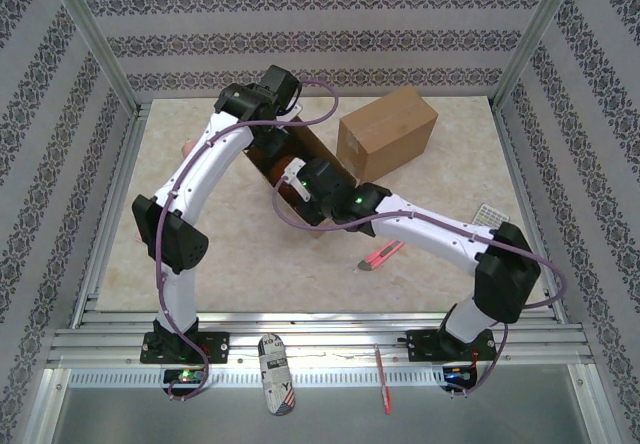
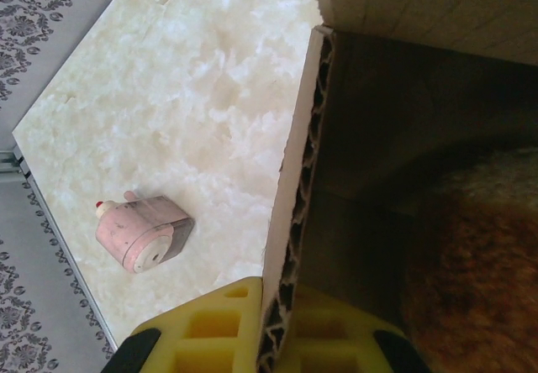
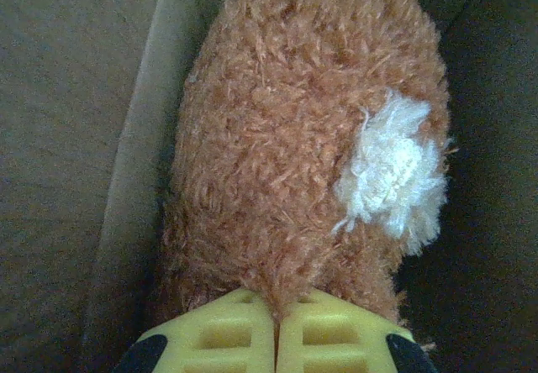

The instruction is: Unpack the express box

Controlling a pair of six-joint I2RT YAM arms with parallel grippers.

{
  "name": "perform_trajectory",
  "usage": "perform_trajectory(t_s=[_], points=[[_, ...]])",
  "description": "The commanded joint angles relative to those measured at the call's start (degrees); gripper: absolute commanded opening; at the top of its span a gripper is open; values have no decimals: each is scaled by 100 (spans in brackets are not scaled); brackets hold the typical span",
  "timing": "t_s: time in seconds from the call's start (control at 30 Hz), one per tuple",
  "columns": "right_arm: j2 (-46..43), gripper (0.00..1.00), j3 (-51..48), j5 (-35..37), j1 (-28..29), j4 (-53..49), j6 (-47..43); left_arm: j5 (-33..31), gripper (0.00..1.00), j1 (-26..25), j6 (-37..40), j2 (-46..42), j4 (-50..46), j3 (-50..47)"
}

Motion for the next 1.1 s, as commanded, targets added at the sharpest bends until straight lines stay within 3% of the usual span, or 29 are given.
perform_trajectory(t_s=[0.0, 0.47, 0.6, 0.83, 1.07], points=[[-562, 0, -133, -127, 125, 251, 97, -304, 0, 188, -150, 109, 41, 171], [-2101, 0, -981, 146, 56, 1366, 665, -334, 0, 489, -523, 318, -262, 367], [-2455, 0, -1089, 182, -22, 1446, 832, -303, 0, 710, -915, 583, -654, 821], [-3052, 0, -1024, 270, -250, 996, 1304, 63, 0, 1296, -1696, 1238, -1476, 1928], [-3602, 0, -819, 218, -666, -164, 1958, 613, 0, 1835, -2319, 1425, -1490, 2263]])
